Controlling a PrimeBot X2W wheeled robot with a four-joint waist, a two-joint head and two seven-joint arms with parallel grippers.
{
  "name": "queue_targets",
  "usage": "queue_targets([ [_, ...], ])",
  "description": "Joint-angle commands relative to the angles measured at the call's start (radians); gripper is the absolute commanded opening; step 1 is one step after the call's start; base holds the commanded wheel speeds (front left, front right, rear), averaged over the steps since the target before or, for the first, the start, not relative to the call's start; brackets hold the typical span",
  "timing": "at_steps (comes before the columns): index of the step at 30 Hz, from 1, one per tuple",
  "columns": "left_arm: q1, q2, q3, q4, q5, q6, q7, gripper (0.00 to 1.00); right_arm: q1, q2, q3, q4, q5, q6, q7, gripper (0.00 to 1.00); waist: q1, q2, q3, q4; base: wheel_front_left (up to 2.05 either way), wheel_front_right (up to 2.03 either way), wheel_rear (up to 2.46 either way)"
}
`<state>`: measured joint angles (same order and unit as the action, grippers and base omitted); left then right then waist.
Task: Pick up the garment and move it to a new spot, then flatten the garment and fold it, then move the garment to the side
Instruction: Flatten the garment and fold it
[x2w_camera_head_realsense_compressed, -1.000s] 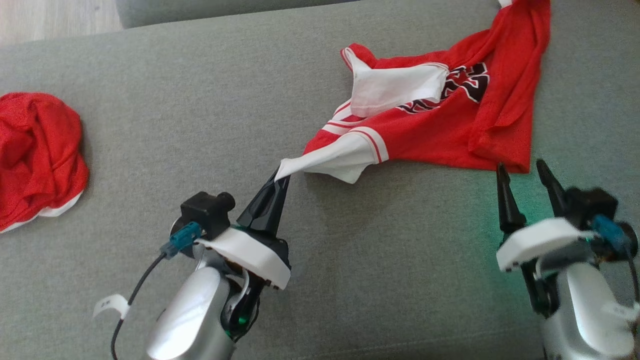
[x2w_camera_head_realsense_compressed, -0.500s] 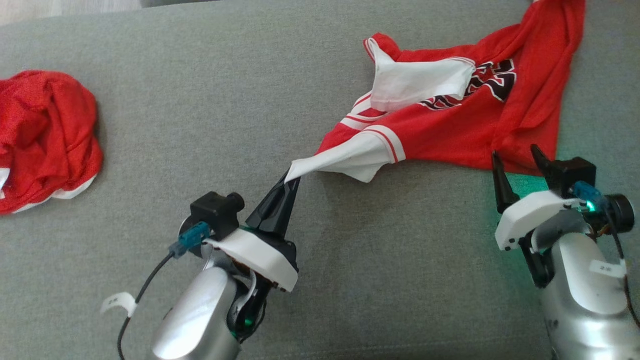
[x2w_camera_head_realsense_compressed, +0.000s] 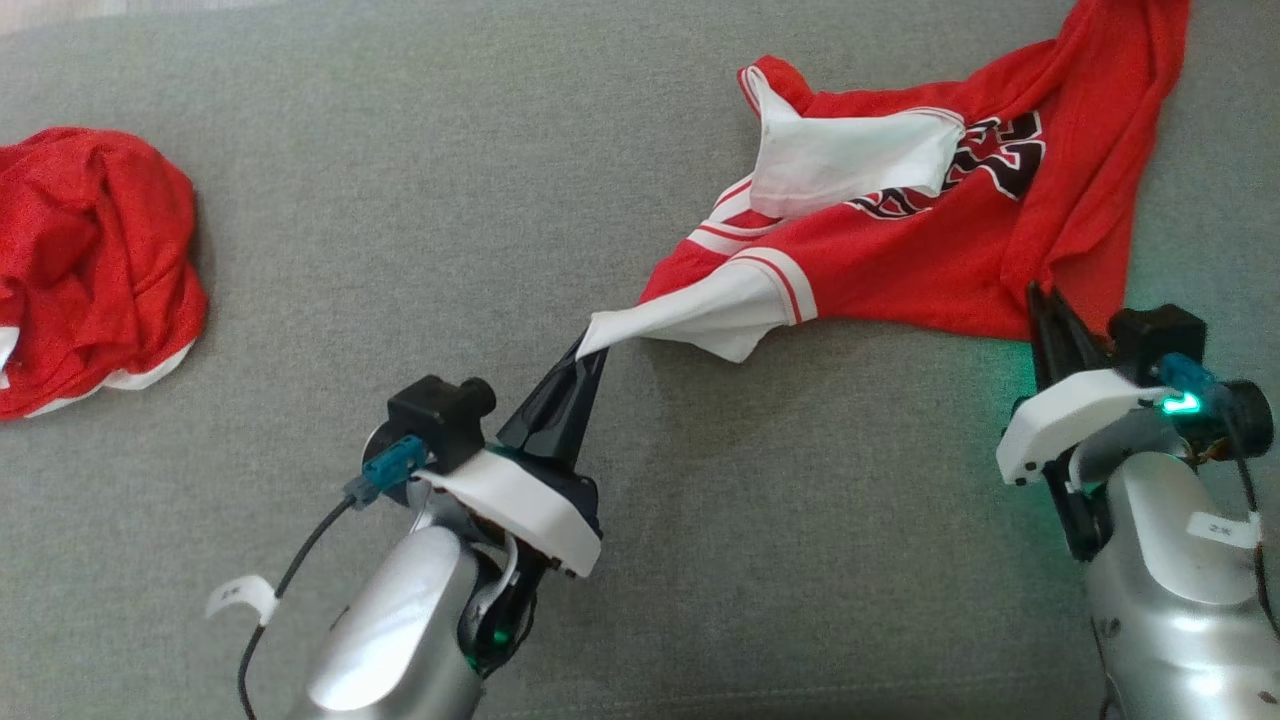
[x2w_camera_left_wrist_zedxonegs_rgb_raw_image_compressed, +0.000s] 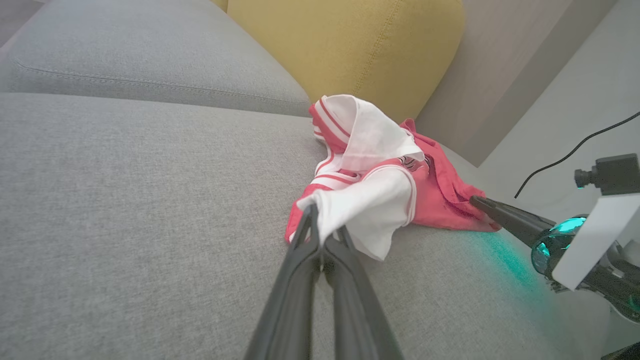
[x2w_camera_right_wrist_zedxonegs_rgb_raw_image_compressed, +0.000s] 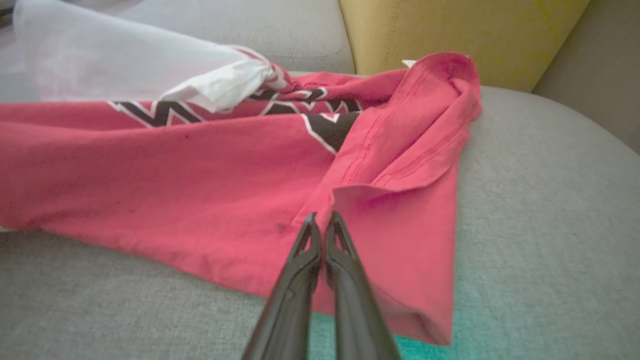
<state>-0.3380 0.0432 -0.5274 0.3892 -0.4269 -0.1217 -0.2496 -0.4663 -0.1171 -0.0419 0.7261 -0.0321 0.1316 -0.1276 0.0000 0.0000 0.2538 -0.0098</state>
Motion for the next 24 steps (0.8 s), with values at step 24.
queue_targets([
  [24,-0.116,0.01,0.245,-0.314,-0.323,-0.008,-0.004,0.0,-0.081,-0.118,-0.121,-0.578,0.59,-0.001,0.29,0.0,0.0,0.0,-0.186,-0.063,0.0,0.0,0.0],
])
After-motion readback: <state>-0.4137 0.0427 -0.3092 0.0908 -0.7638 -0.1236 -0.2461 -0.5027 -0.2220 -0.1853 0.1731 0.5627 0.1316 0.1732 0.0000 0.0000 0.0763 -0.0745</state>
